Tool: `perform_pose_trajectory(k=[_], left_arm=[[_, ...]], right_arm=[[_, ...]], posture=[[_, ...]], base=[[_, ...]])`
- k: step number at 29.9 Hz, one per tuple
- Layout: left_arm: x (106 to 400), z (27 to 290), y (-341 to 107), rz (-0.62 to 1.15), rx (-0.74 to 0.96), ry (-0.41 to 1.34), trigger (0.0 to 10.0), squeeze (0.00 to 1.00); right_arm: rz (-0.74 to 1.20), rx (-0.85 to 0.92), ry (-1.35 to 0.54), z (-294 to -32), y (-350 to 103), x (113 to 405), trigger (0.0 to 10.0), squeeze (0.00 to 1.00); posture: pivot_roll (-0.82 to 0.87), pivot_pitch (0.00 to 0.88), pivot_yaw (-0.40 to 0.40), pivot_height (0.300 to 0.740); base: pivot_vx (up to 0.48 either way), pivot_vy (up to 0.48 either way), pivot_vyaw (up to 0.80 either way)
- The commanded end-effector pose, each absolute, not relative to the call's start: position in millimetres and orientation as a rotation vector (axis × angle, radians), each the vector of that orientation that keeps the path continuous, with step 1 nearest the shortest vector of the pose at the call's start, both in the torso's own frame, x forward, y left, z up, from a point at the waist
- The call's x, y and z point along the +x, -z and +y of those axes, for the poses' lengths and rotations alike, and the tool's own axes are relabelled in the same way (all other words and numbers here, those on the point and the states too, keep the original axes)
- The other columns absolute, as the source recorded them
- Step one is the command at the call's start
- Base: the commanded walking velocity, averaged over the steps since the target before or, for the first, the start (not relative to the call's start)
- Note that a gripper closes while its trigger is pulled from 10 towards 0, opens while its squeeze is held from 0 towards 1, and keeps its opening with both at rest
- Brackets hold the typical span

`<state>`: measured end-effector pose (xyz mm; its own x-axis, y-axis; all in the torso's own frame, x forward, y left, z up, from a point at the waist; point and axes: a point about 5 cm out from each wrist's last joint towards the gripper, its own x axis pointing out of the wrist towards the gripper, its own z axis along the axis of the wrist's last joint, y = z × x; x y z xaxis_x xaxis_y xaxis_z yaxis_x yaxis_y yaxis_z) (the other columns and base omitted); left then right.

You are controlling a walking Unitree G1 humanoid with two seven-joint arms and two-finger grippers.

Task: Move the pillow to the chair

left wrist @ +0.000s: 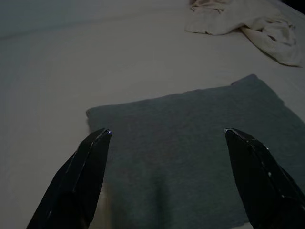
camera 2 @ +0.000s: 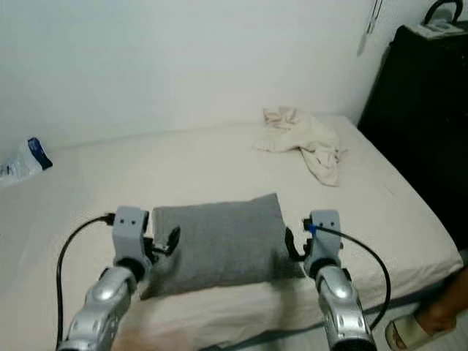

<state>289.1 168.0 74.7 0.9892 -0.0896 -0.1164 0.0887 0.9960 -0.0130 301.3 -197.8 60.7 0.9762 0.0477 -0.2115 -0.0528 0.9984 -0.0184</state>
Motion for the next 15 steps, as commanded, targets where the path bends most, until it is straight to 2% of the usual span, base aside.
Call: perform_pose_trajectory(k=[1,15], left_arm=[[288.4,175.2,-70.3,0.133,-0.012,0.063,10.0,0.0],[291.7,171.5,-69.1,0.131,-0.033,0.069,10.0,0.0]], right_arm=[[0.227,-0.02,-0.037,-202.1,-59.6,302.7,10.0,0.0],[0.191,-0.01,-0.055,-199.7,-68.2,312.6,10.0,0.0]], posture=[[-0.06,0.109,0.03,0.696],[-0.06,0.099,0.028,0.631]], base=[[0.0,0.0,0.0],[0.0,0.0,0.0]])
